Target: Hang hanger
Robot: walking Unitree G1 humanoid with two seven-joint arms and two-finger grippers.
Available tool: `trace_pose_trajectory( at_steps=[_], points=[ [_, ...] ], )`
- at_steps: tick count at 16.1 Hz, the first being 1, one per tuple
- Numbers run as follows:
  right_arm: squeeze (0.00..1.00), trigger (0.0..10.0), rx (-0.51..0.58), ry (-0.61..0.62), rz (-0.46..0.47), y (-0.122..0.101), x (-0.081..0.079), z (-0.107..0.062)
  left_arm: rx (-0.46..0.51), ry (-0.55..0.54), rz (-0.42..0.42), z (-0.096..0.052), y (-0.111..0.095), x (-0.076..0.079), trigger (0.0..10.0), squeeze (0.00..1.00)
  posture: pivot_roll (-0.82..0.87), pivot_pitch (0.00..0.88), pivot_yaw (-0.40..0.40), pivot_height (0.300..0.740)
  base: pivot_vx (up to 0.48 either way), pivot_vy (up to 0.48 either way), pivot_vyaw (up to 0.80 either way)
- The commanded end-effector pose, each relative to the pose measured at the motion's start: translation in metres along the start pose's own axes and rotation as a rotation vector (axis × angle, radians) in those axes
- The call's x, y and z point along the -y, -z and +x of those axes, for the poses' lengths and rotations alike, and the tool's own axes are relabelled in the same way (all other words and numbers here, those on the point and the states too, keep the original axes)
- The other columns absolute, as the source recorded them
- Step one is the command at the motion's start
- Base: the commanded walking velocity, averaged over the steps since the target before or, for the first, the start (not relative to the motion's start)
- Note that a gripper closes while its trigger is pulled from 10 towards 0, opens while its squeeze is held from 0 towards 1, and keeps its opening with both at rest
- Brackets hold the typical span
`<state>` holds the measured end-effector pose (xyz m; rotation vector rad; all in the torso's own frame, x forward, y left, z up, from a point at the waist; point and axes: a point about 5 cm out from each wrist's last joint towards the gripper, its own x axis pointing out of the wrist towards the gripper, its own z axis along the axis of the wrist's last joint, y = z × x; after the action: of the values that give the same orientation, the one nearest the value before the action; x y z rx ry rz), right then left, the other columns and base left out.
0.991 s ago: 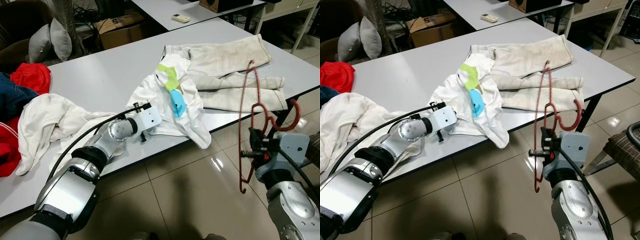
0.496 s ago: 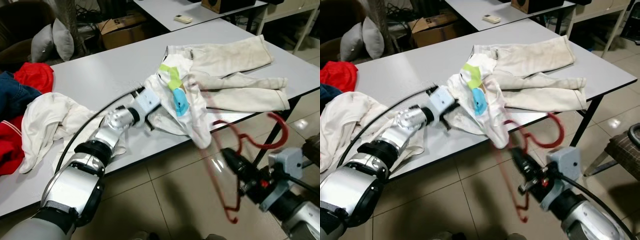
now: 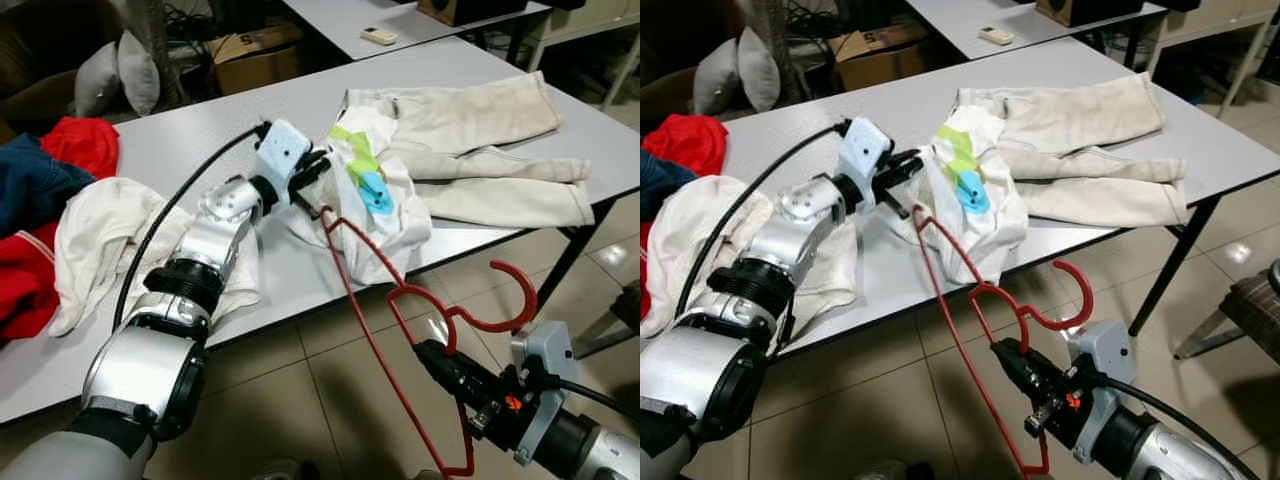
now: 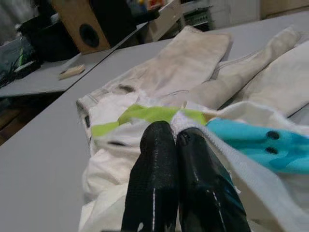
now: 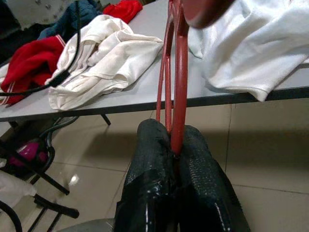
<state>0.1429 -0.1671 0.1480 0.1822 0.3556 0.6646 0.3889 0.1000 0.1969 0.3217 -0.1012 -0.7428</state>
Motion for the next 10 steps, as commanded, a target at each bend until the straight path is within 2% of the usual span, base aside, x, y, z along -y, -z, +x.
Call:
trace_pose_trajectory(
  at_steps=[1,2,4,7,10],
  points=[
    [0.0,10.0,-0.005,0.01,0.012,0.001,0.001,0.001,0.007,0.017,0.024,-0.002,-0.005,-0.003,0.0,0.0,-0.16,0.031,0.14,0.74,0.0,0.0,0.0],
    [0.0,10.0,-0.015,0.064,0.019,0.002,0.008,0.002,-0.005,0.042,0.046,-0.004,-0.005,0.0,0.0,0.0,-0.16,0.032,0.14,0.74,0.0,0.0,0.0],
    [0.0,10.0,-0.02,0.128,0.02,0.004,0.016,-0.003,-0.007,0.016,0.041,-0.006,-0.006,-0.003,0.0,0.0,-0.16,0.032,0.138,0.74,0.0,0.0,0.0],
    [0.0,10.0,0.01,0.088,0.039,-0.001,0.012,-0.004,-0.005,0.045,0.055,-0.006,-0.009,0.0,0.0,0.0,-0.16,0.034,0.141,0.74,0.0,0.0,0.0],
    [0.0,10.0,0.028,0.066,0.047,-0.003,0.008,0.003,-0.045,0.083,0.141,-0.007,-0.005,0.007,0.0,0.0,-0.16,0.033,0.14,0.74,0.0,0.0,0.0]
  ],
)
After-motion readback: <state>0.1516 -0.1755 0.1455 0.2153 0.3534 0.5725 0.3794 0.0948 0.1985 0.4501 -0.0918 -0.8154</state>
